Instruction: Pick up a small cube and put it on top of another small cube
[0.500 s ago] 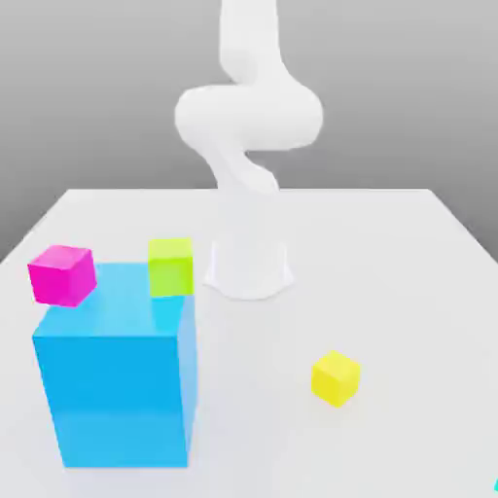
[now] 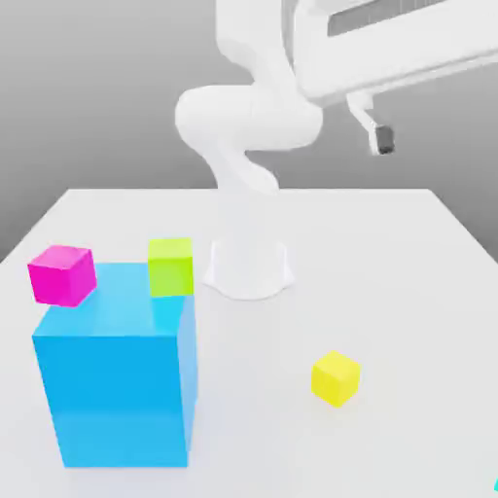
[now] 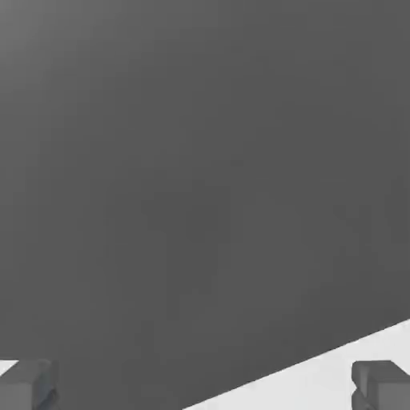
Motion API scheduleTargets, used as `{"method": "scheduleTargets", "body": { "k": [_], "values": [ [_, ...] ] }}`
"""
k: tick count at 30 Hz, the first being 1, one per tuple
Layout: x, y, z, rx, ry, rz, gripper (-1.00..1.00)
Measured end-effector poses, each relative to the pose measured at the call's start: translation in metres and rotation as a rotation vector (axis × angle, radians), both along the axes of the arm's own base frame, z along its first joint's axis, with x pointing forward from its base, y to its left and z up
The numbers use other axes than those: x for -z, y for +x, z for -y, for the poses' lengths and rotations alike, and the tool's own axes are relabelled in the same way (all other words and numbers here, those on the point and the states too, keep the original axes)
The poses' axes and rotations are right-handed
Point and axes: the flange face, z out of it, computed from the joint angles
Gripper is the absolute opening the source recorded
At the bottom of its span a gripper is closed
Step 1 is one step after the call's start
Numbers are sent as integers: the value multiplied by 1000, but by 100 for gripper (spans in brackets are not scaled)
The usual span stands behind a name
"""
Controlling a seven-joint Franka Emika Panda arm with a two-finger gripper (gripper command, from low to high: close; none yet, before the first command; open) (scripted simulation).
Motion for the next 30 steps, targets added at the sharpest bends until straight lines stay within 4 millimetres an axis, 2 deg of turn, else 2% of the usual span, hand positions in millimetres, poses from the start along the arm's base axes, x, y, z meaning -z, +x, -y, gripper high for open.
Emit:
{"method": "scheduleTargets", "body": {
  "k": [5,8,14,17,21,22,27,28,30],
  "values": [
    [80,10,-64,108,25,-139,0],
    [131,12,-90,197,24,-215,0],
    [237,-3,-144,372,-18,-342,0],
    [290,-19,-167,457,-53,-388,0],
    [356,-24,-173,482,-66,-399,0],
    [365,-25,-173,483,-66,-399,-100],
    [365,-24,-173,483,-64,-398,-100],
    [370,-25,-173,483,-64,-397,-100],
    [354,-24,-174,483,-65,-398,-100]
  ]
}}
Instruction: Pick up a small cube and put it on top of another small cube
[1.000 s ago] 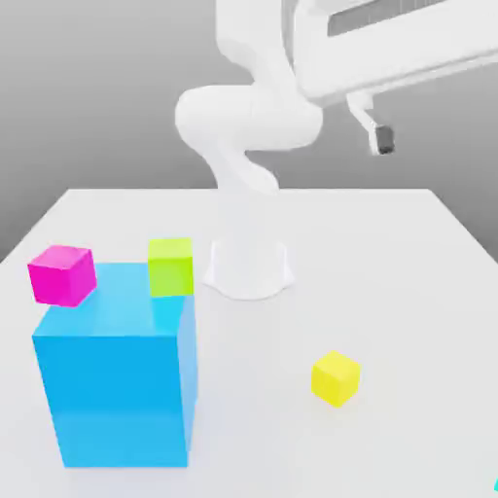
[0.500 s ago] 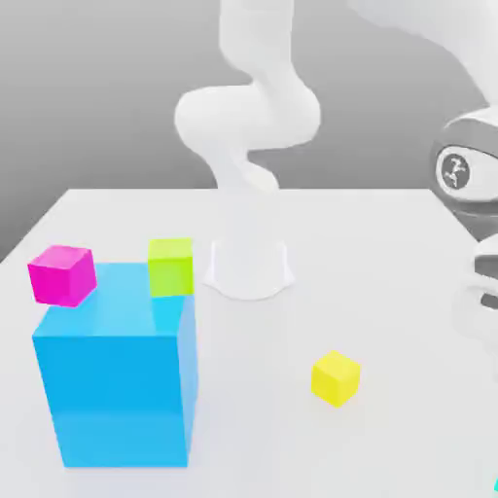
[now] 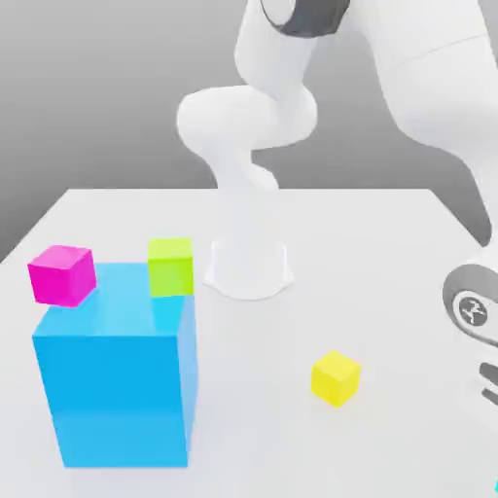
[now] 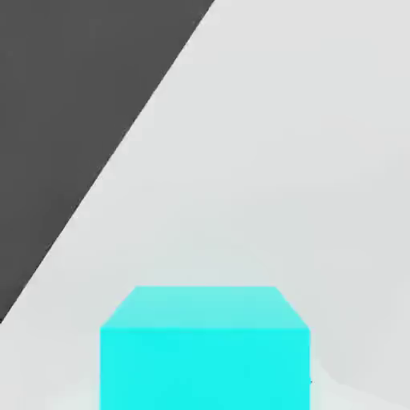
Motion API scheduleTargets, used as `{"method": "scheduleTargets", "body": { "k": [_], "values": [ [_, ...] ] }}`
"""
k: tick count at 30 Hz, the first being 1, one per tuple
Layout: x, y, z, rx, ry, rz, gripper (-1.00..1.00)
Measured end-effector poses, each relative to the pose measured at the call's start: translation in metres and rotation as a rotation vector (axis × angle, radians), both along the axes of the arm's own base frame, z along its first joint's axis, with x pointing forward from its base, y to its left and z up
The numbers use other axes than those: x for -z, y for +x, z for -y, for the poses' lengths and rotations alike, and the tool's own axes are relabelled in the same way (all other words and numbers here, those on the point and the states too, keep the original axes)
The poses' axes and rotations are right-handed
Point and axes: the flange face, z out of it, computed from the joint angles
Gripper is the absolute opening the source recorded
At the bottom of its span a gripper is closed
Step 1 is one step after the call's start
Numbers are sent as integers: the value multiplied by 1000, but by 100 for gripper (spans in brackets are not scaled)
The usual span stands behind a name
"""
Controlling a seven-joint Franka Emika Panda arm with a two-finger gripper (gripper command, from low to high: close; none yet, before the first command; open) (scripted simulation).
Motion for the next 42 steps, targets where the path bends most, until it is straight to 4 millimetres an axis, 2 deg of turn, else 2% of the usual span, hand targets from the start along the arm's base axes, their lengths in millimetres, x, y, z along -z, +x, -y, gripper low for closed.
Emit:
{"method": "scheduleTargets", "body": {
  "k": [3,4,9,13,15,18,24,29,34,36,38,39,42],
  "values": [
    [-42,1,3,1,1,-1,-100],
    [-56,5,14,4,6,-4,-100],
    [-116,23,90,15,36,-19,-100],
    [-160,24,154,18,56,-21,-100],
    [-181,23,194,35,63,-19,-100],
    [-210,12,246,48,70,-13,-100],
    [-258,-30,317,27,65,-1,-100],
    [-289,-76,374,34,42,6,-100],
    [-307,-128,418,50,9,2,-100],
    [-289,-134,423,53,4,1,-100],
    [-263,-136,424,54,3,0,-100],
    [-253,-137,424,54,3,0,100],
    [-253,-137,424,54,3,0,100]
  ]
}}
